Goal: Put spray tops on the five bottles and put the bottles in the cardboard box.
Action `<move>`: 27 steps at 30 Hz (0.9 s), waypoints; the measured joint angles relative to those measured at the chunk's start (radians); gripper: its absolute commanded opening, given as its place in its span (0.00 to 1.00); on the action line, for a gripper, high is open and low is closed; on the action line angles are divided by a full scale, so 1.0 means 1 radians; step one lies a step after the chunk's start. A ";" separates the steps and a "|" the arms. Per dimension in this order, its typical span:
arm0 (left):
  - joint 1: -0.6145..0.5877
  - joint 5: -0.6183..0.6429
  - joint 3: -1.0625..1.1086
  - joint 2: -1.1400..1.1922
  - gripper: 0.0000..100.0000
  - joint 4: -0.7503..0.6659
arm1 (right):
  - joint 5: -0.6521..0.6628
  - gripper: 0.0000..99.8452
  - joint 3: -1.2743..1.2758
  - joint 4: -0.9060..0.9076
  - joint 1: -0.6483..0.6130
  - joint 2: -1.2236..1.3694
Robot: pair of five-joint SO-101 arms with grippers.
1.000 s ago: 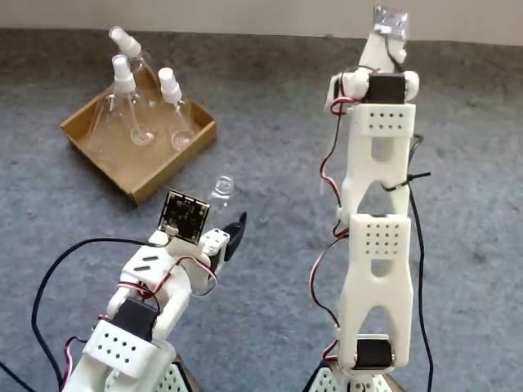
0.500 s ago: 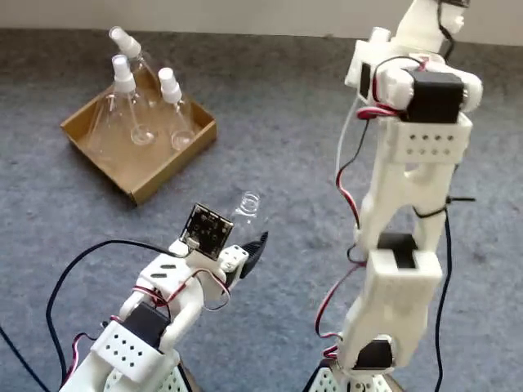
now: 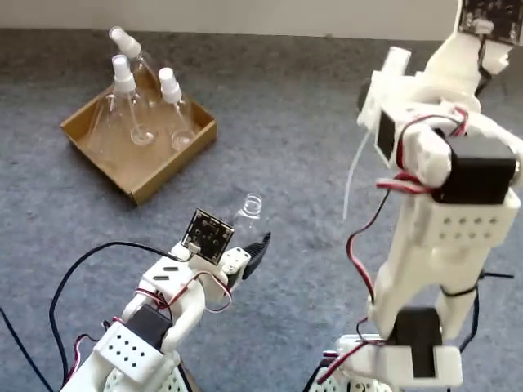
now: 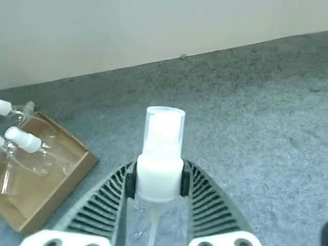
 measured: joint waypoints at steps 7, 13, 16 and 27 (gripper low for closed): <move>0.002 0.000 0.002 0.000 0.04 0.000 | 0.000 0.00 0.078 0.000 -0.081 -0.146; 0.121 -0.003 0.002 0.000 0.04 0.000 | 0.000 0.00 0.150 0.000 -0.091 -0.273; 0.167 -0.005 0.002 0.000 0.04 0.000 | 0.000 0.00 0.209 0.000 -0.091 -0.338; 0.311 -0.005 0.002 0.000 0.04 0.000 | 0.000 0.00 0.592 -0.135 -0.092 -0.672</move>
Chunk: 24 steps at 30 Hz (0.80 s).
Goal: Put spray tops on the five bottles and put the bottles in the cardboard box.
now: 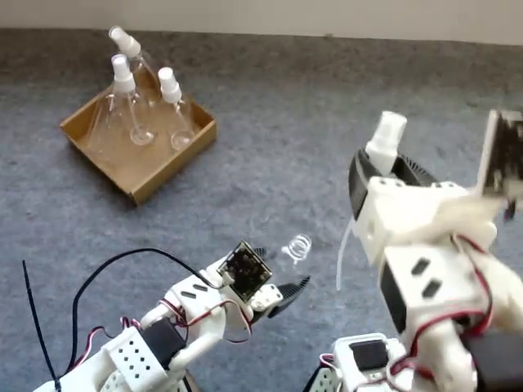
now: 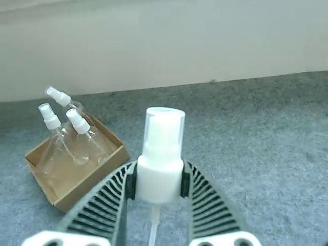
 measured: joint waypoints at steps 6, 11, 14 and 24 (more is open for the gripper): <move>0.020 0.000 0.000 -0.038 0.04 0.000 | 0.000 0.00 0.376 -0.256 0.003 -0.236; 0.020 -0.055 0.008 -0.207 0.04 0.002 | 0.002 0.01 0.608 -0.362 -0.002 -0.347; 0.034 -0.117 0.009 -0.325 0.04 0.063 | 0.002 0.01 0.624 -0.382 0.003 -0.344; 0.029 -0.130 0.008 -0.367 0.04 0.173 | 0.002 0.01 0.635 -0.511 -0.072 -0.359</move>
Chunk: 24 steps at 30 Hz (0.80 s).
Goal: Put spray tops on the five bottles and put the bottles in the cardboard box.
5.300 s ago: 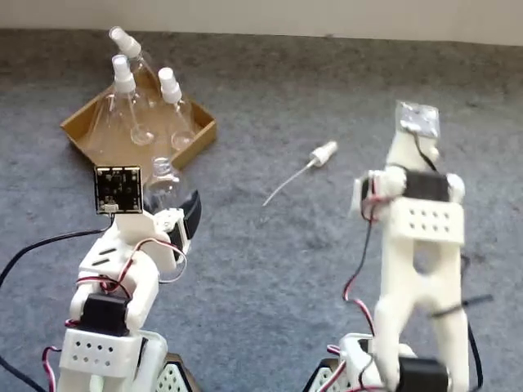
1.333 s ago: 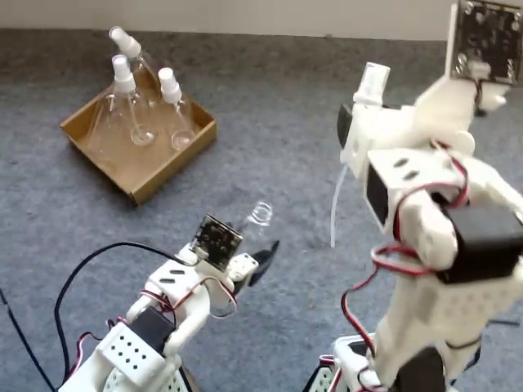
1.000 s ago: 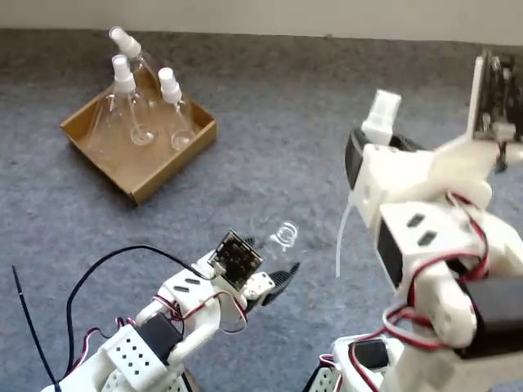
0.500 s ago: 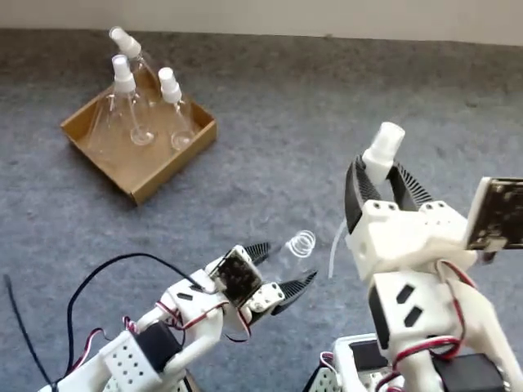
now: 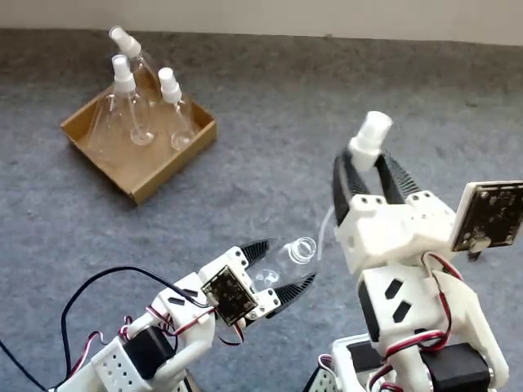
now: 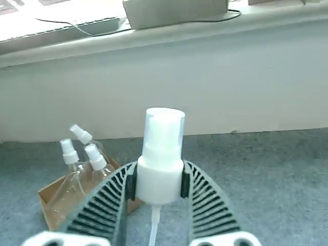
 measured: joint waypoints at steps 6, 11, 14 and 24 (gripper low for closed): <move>0.000 0.000 0.000 0.000 0.04 0.002 | 0.000 0.01 0.000 -0.064 -0.057 0.000; 0.000 0.000 0.000 0.000 0.04 0.002 | 0.000 0.01 0.000 -0.087 -0.058 0.000; 0.000 0.000 0.000 0.000 0.04 0.002 | 0.000 0.01 0.000 -0.106 -0.063 0.000; 0.003 0.000 0.000 0.000 0.04 0.002 | 0.000 0.01 0.123 -0.115 -0.061 -0.081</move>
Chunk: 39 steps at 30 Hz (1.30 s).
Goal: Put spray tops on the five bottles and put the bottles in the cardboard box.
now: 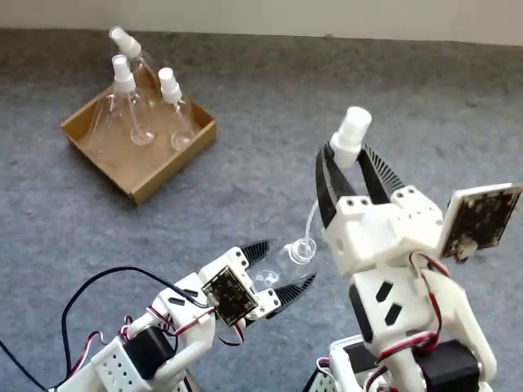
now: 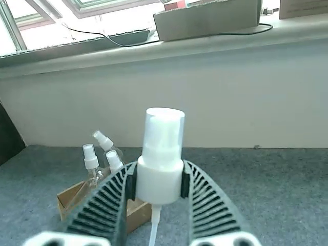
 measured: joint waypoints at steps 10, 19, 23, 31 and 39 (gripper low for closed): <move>0.000 0.000 0.000 0.000 0.04 0.000 | 0.000 0.01 0.207 0.000 -0.002 -0.241; -0.074 0.011 0.000 0.000 0.04 -0.025 | 0.002 0.01 0.373 0.000 -0.141 -0.351; -0.101 0.087 0.000 0.000 0.04 -0.025 | 0.081 0.01 0.442 -0.002 -0.209 -0.393; -0.106 0.115 -0.005 0.000 0.04 -0.025 | 0.117 0.01 0.565 -0.002 -0.230 -0.454; -0.106 0.120 -0.005 0.000 0.04 -0.025 | 0.120 0.18 0.574 0.071 -0.235 -0.474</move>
